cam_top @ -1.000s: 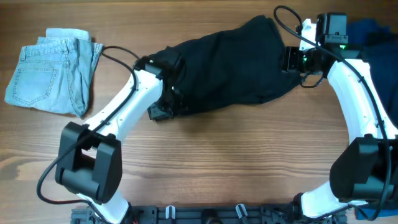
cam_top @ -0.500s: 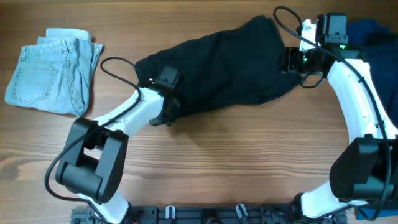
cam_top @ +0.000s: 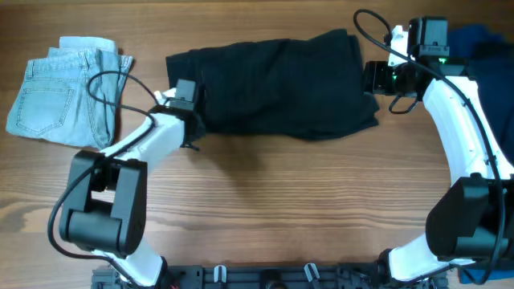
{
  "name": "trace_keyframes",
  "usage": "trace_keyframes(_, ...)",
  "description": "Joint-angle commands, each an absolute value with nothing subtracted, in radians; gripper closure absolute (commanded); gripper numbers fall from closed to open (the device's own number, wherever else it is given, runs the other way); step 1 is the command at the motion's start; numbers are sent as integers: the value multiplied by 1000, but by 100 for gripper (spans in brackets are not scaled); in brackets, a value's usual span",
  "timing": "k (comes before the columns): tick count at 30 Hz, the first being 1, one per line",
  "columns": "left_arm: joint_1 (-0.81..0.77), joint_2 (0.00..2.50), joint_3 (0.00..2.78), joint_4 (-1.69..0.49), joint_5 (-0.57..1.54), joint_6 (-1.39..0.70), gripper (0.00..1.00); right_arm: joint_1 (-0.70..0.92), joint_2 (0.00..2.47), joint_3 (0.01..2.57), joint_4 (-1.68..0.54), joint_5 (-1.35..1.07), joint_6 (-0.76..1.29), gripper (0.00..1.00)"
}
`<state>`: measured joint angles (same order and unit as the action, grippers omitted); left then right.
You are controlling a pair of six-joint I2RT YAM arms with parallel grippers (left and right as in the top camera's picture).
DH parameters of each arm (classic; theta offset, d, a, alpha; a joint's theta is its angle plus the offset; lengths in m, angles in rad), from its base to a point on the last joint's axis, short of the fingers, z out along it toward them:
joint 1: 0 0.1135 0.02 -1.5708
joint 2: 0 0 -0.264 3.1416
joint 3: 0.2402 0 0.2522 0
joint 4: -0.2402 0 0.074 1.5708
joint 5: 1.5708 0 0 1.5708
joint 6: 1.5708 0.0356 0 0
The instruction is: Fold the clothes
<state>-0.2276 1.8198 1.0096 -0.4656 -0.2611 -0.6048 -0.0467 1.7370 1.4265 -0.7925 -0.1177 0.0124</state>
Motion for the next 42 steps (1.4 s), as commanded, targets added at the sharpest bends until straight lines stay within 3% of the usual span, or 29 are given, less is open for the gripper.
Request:
trace_keyframes(1, -218, 1821, 1012, -466, -150, -564, 83, -46, 1762, 1415, -786, -43, 32, 27)
trace_keyframes(2, -223, 1810, 1024, -479, -89, -529, 79, -46, 1778, 1415, -786, -33, 51, 27)
trace_keyframes(6, -249, 1730, 1101, -578, -41, -527, 43, -46, 1848, 1413, -787, -52, 103, 26)
trace_keyframes(9, -258, 1653, 1130, -585, -42, -496, 23, -46, 1925, 1413, -786, -53, 136, 27)
trace_keyframes(15, -258, 1636, 1130, -499, -43, -395, 21, -43, 2067, 1413, -775, -60, 161, 28)
trace_keyframes(25, -257, 1726, 1130, -389, -53, -344, 20, -43, 2105, 1360, -718, -86, 299, 50)
trace_keyframes(29, -257, 1746, 1130, -370, -53, -343, 20, -43, 2105, 1313, -668, -87, 352, 53)
trace_keyframes(30, -257, 1749, 1130, -360, -53, -343, 20, -43, 2105, 1313, -666, -87, 352, 69)
trace_keyframes(32, -257, 1749, 1130, -350, -53, -344, 20, -43, 2105, 1313, -666, -90, 353, 85)
trace_keyframes(34, -257, 1749, 1130, -347, -53, -344, 20, -43, 2105, 1313, -666, -90, 388, 87)
trace_keyframes(36, -257, 1749, 1130, -347, -53, -344, 20, -43, 2105, 1313, -658, -90, 393, 96)
trace_keyframes(42, -259, 1746, 1134, -348, -33, -347, 21, -67, 2080, 1343, -650, -56, 305, 96)
